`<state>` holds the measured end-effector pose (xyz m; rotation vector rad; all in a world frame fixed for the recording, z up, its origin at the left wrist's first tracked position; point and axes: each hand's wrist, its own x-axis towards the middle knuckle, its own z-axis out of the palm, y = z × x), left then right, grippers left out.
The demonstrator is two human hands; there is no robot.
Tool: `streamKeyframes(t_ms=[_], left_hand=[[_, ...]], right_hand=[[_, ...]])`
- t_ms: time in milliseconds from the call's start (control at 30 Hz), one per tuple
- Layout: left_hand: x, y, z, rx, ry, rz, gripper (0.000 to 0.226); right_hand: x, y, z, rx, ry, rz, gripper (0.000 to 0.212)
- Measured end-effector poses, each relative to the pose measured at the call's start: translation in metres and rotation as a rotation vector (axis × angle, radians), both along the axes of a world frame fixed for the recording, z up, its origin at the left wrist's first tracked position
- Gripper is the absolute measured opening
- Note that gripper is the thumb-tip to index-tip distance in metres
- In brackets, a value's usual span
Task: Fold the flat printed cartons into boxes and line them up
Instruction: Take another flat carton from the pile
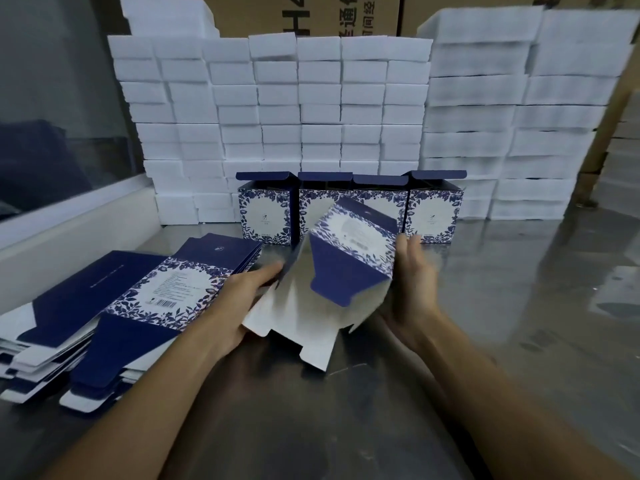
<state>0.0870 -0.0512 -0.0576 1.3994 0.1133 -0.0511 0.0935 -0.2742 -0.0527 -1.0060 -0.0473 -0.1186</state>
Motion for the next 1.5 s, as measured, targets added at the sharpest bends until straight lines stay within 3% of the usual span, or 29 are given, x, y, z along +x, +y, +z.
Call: streamKeyframes(t_ms=[100, 200, 267, 433, 567, 633, 867, 1000, 1033, 1133, 1300, 1400, 1500], left_hand=[[-0.002, -0.009, -0.001, -0.115, -0.043, -0.093, 0.042], [-0.002, -0.013, -0.004, -0.312, -0.063, -0.127, 0.045], [-0.003, -0.012, -0.006, -0.414, -0.074, -0.186, 0.058], [-0.011, -0.016, -0.003, -0.539, -0.086, -0.292, 0.064], [-0.012, -0.026, -0.002, -0.547, -0.168, -0.309, 0.061], [-0.015, -0.028, 0.000, -0.560, -0.184, -0.324, 0.057], [-0.021, -0.033, 0.008, -0.495, -0.252, -0.312, 0.076], [-0.022, -0.038, 0.011, -0.295, -0.476, -0.245, 0.060], [-0.023, -0.039, 0.013, -0.199, -0.548, -0.230, 0.056], [-0.022, -0.044, 0.015, 0.098, -0.633, -0.072, 0.081], [-0.023, -0.037, 0.006, 0.273, -0.852, 0.147, 0.087], [-0.021, -0.028, 0.004, 0.540, -1.078, 0.407, 0.069], [-0.021, -0.026, 0.006, 0.622, -1.133, 0.482, 0.055]], right_hand=[[-0.006, 0.014, -0.001, -0.307, -0.114, 0.159, 0.060], [-0.011, 0.020, -0.008, -0.740, -0.385, 0.043, 0.061], [-0.010, 0.024, -0.013, -0.939, -0.412, 0.018, 0.068], [-0.011, 0.025, -0.021, -1.091, -0.371, -0.001, 0.054], [-0.015, 0.028, -0.021, -1.185, -0.327, 0.100, 0.050], [-0.018, 0.029, -0.019, -1.158, -0.314, 0.134, 0.055], [-0.022, 0.026, -0.018, -1.096, -0.387, 0.246, 0.113], [-0.017, 0.030, -0.019, -0.911, -0.487, 0.178, 0.127], [-0.015, 0.031, -0.020, -0.844, -0.508, 0.127, 0.124], [-0.010, 0.034, -0.025, -0.691, -0.573, -0.014, 0.105], [-0.005, 0.025, -0.022, -0.522, -0.657, -0.148, 0.055], [-0.008, 0.021, -0.021, -0.465, -0.564, -0.224, 0.034], [-0.011, 0.021, -0.018, -0.525, -0.505, -0.250, 0.036]])
